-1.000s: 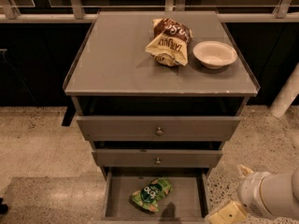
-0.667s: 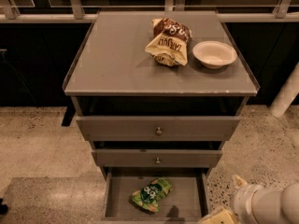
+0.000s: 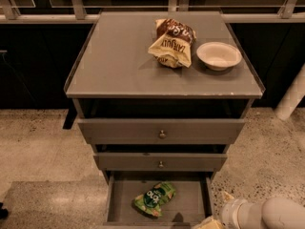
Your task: Pick green rice chip bag from bottom drawer and place on counter
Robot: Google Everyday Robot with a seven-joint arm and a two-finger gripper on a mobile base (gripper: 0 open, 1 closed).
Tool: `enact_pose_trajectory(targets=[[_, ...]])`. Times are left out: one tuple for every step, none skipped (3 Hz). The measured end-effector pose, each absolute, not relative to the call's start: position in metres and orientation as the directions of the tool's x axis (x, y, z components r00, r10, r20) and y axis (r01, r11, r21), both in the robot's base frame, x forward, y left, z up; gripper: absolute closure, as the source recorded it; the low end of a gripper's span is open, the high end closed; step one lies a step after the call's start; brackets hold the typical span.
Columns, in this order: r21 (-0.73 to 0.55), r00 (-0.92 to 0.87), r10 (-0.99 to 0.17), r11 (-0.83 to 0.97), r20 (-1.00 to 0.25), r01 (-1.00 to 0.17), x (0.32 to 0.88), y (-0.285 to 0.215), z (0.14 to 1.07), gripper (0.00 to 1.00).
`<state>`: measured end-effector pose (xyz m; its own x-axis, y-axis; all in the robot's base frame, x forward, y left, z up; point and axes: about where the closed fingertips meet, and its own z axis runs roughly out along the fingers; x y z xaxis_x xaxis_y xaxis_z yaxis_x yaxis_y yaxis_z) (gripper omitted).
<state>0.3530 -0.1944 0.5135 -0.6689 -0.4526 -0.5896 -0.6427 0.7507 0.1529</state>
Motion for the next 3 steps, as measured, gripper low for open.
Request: enact_pose_trajectory(targets=[[0.153, -0.669, -0.453, 0.751, -0.590, -0.643, 0.353, -0.194, 0.513, 0.00], [0.147, -0.662, -0.425, 0.765, -0.617, -0.627, 0.362, -0.192, 0.489, 0.00], [0.151, -0.630, -0.392, 0.760, -0.670, -0.633, 0.392, -0.167, 0.449, 0.00]])
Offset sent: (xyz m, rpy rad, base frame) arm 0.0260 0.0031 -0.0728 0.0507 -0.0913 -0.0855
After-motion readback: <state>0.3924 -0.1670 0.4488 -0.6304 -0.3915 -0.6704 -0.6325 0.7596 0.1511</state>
